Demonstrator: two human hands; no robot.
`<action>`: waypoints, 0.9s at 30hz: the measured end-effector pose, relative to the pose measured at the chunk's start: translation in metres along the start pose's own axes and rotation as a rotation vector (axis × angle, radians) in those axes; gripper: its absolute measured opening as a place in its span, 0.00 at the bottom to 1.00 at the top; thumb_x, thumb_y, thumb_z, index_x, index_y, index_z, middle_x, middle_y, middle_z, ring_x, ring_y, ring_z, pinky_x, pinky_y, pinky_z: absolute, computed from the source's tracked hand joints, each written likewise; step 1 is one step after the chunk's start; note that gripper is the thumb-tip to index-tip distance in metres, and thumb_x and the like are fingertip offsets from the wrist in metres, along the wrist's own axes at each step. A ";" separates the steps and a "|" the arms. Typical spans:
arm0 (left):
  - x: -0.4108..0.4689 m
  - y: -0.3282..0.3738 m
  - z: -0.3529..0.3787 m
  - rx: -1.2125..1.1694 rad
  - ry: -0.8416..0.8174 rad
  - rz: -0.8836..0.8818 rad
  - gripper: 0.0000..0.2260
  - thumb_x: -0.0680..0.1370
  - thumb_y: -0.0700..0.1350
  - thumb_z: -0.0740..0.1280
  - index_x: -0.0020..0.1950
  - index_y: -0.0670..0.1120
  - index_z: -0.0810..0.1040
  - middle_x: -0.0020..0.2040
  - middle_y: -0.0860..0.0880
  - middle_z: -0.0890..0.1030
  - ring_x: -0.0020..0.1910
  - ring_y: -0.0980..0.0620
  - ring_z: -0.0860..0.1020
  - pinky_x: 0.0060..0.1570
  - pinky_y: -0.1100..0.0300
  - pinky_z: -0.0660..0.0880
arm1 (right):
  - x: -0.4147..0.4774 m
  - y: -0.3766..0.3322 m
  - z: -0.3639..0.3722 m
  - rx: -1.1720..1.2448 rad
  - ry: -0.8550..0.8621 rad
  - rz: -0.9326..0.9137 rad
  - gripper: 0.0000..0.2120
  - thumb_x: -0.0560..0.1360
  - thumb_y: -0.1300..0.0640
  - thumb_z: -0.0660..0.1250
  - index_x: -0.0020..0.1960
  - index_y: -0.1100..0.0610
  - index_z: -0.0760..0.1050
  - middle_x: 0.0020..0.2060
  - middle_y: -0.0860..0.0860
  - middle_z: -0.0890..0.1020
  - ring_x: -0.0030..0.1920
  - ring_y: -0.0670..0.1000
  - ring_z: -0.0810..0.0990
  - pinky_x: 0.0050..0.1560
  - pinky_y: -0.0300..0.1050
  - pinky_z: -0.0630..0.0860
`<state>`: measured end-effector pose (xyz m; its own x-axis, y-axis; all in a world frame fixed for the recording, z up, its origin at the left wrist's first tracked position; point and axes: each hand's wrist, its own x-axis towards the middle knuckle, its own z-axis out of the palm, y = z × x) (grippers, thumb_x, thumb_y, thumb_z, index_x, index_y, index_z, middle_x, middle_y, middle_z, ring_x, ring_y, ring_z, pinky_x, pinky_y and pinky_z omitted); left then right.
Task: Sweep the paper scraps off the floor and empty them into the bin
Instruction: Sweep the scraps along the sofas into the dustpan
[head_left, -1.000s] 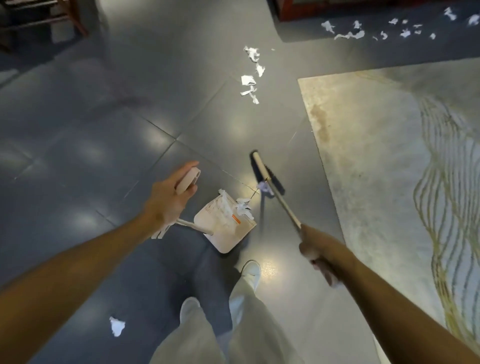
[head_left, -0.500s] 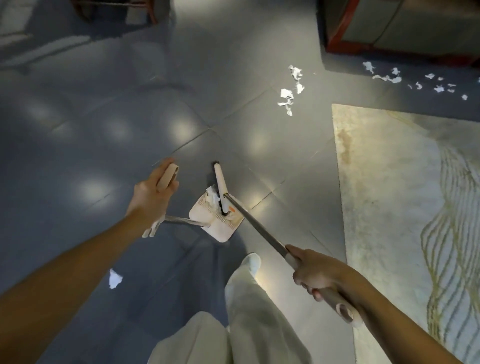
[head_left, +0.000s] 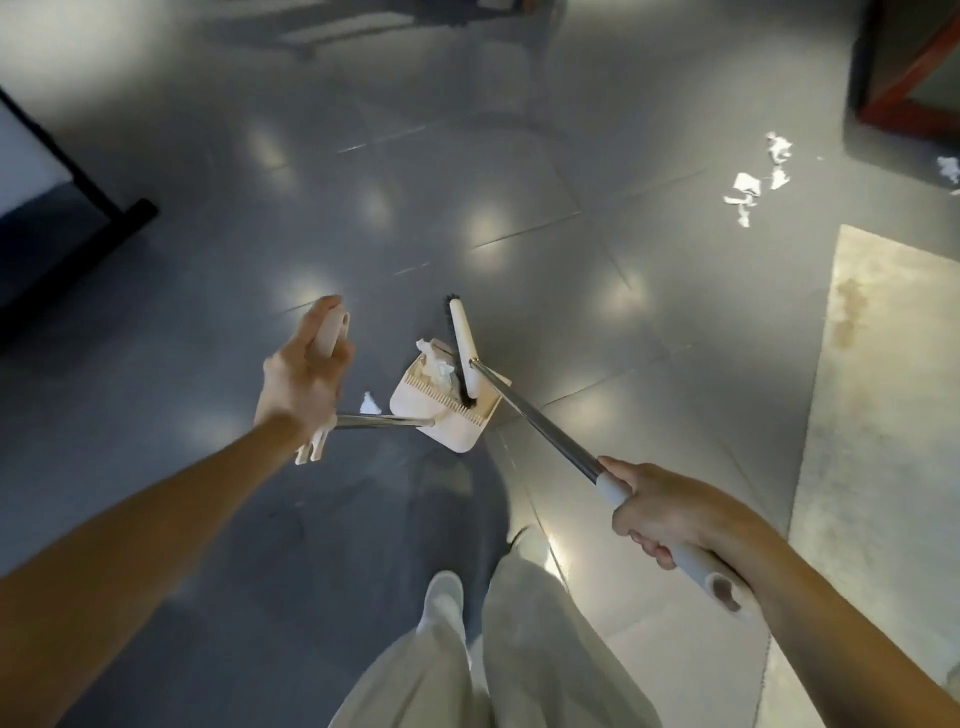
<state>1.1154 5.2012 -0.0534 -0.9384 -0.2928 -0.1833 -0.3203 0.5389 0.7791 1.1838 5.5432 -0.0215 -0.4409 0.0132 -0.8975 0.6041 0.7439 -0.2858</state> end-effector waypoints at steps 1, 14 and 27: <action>-0.010 -0.008 -0.010 -0.009 0.028 -0.028 0.17 0.77 0.52 0.63 0.59 0.74 0.69 0.27 0.51 0.74 0.22 0.53 0.72 0.30 0.59 0.74 | -0.003 -0.005 0.007 -0.039 -0.010 -0.012 0.37 0.74 0.64 0.62 0.75 0.40 0.55 0.37 0.56 0.77 0.31 0.50 0.73 0.29 0.40 0.72; -0.119 -0.119 -0.101 -0.018 0.396 -0.316 0.20 0.77 0.46 0.64 0.61 0.70 0.70 0.34 0.49 0.77 0.25 0.53 0.73 0.32 0.58 0.76 | 0.016 -0.078 0.074 -0.317 -0.108 -0.198 0.32 0.74 0.64 0.62 0.75 0.45 0.60 0.35 0.55 0.76 0.28 0.51 0.73 0.26 0.39 0.71; -0.032 -0.185 -0.156 0.004 0.321 -0.379 0.22 0.78 0.44 0.63 0.65 0.68 0.67 0.46 0.45 0.79 0.24 0.52 0.74 0.24 0.62 0.73 | 0.085 -0.205 0.154 -0.711 0.052 -0.238 0.25 0.77 0.65 0.56 0.74 0.55 0.62 0.43 0.55 0.76 0.34 0.50 0.77 0.22 0.38 0.67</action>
<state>1.2250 4.9876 -0.0979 -0.6688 -0.6968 -0.2591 -0.6325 0.3502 0.6909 1.1243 5.2892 -0.0913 -0.5471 -0.1836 -0.8167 -0.0783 0.9826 -0.1684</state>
